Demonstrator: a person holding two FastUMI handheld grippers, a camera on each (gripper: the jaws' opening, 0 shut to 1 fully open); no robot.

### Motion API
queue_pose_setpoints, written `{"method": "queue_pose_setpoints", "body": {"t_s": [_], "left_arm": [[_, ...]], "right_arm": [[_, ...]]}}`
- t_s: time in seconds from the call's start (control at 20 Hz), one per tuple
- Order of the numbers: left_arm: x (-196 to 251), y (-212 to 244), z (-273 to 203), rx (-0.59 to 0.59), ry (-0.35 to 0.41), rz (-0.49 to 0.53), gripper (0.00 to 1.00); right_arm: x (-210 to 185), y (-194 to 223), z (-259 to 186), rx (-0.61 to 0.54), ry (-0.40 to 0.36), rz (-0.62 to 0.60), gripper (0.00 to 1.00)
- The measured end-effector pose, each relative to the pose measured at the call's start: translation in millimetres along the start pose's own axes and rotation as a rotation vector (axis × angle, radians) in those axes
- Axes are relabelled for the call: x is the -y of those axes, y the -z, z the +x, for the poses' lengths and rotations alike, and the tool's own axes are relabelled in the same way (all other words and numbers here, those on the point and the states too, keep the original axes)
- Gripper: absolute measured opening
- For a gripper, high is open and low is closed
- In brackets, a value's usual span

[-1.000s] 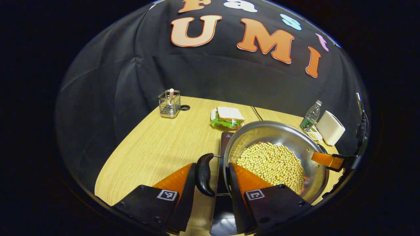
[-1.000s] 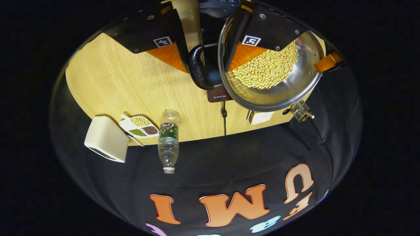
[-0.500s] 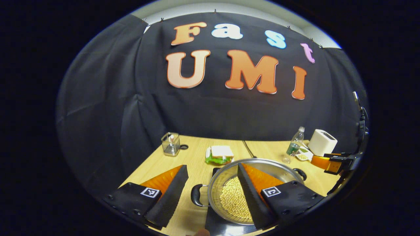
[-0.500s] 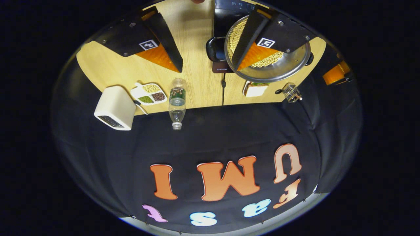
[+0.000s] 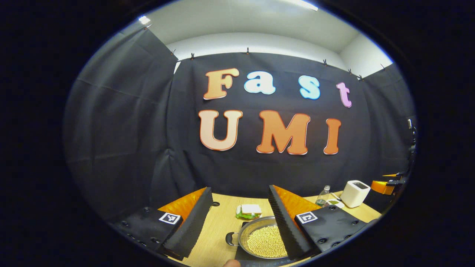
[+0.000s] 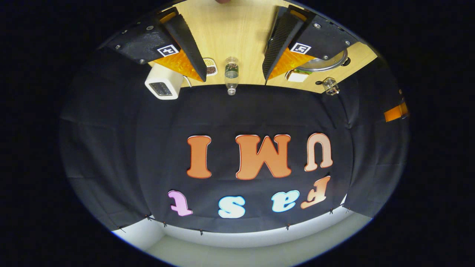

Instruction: First push the handle of the pot to place it horizontally, then grasp the pot with both hands and set it on the induction cooktop.

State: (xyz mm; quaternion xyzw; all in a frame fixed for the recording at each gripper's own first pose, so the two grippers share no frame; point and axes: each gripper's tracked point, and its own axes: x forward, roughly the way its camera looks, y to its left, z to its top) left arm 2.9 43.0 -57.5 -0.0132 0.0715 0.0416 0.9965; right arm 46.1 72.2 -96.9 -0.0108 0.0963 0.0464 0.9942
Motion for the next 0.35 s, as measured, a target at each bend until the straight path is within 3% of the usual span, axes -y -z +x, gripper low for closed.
{"method": "queue_pose_setpoints", "body": {"t_s": [0.15, 0.35], "left_arm": [[-8.3, -33.2, -22.4, 0.03, 0.018, -0.001, 0.99], [-47.7, -78.1, -44.9, 0.112, -0.084, 0.054, 0.98]], "right_arm": [[38.6, -27.3, -29.0, 0.051, 0.038, -0.017, 0.93], [83.5, -50.1, -64.5, 0.095, 0.097, -0.05, 0.94]]}}
